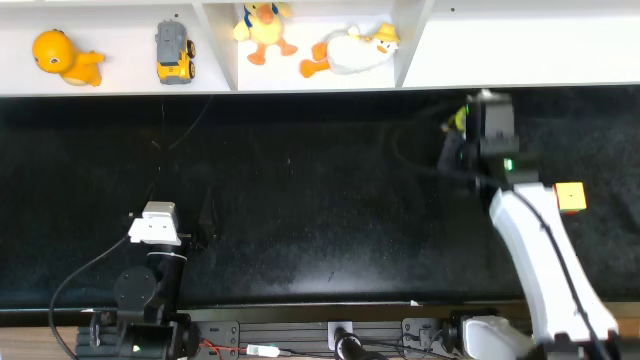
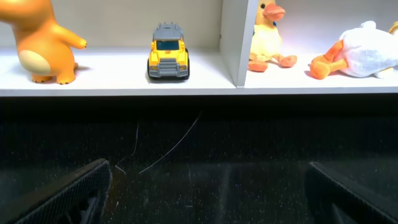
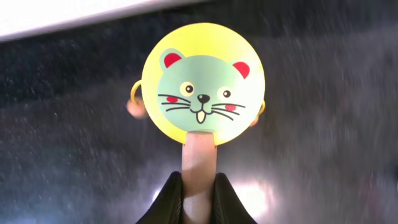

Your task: Store Toys

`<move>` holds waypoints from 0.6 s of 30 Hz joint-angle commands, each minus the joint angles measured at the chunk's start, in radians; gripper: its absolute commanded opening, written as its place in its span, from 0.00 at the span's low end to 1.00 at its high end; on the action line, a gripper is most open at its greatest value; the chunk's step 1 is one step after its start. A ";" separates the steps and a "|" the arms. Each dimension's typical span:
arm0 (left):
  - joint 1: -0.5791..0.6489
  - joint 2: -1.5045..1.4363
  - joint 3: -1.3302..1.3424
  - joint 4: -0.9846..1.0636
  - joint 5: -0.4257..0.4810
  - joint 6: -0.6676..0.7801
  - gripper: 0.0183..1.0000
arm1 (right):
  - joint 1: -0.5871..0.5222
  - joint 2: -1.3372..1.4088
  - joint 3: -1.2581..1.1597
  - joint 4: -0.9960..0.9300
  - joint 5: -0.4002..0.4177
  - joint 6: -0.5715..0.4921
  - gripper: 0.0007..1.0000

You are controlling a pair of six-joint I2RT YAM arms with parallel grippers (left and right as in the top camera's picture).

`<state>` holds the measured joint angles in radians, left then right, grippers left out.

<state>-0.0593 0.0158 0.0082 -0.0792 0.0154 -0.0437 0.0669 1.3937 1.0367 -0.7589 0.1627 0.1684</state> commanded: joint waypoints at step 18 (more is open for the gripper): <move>-0.002 -0.013 0.000 -0.005 0.006 0.018 1.00 | 0.003 0.521 0.561 0.021 -0.030 -0.217 0.09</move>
<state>-0.0593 0.0158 0.0082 -0.0792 0.0154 -0.0437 0.0669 1.8809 1.5543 -0.7551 0.1543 -0.0418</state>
